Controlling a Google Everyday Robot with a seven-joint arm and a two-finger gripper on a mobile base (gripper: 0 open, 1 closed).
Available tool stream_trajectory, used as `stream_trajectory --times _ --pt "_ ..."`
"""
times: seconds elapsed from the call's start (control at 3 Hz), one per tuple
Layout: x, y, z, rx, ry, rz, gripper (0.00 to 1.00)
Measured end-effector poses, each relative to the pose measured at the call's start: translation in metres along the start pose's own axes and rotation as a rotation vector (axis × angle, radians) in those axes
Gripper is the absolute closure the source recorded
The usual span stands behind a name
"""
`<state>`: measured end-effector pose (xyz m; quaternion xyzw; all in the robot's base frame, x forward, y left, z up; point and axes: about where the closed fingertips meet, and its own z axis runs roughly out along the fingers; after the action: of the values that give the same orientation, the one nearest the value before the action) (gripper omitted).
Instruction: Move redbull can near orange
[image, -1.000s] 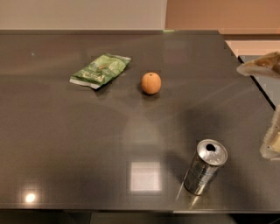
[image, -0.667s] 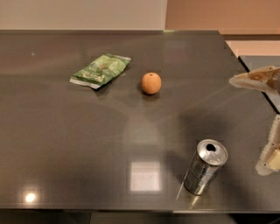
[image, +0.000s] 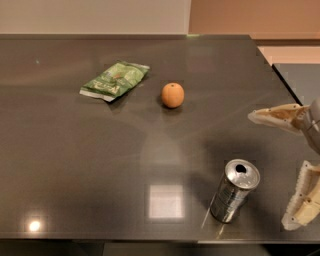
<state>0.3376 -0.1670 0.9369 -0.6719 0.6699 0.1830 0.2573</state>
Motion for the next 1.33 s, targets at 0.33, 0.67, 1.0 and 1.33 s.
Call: stream_trajectory --times 0.33,0.67,1.0,1.33 --pt "-0.001 0.012 0.013 -0.026 -0.032 -0.003 0.00" --pt "-0.002 0.013 0.018 -0.025 -0.043 -0.006 0.00" --pt "-0.005 0.015 0.028 -0.026 -0.064 -0.012 0.00" --pt "-0.007 0.017 0.033 -0.028 -0.076 -0.015 0.00"
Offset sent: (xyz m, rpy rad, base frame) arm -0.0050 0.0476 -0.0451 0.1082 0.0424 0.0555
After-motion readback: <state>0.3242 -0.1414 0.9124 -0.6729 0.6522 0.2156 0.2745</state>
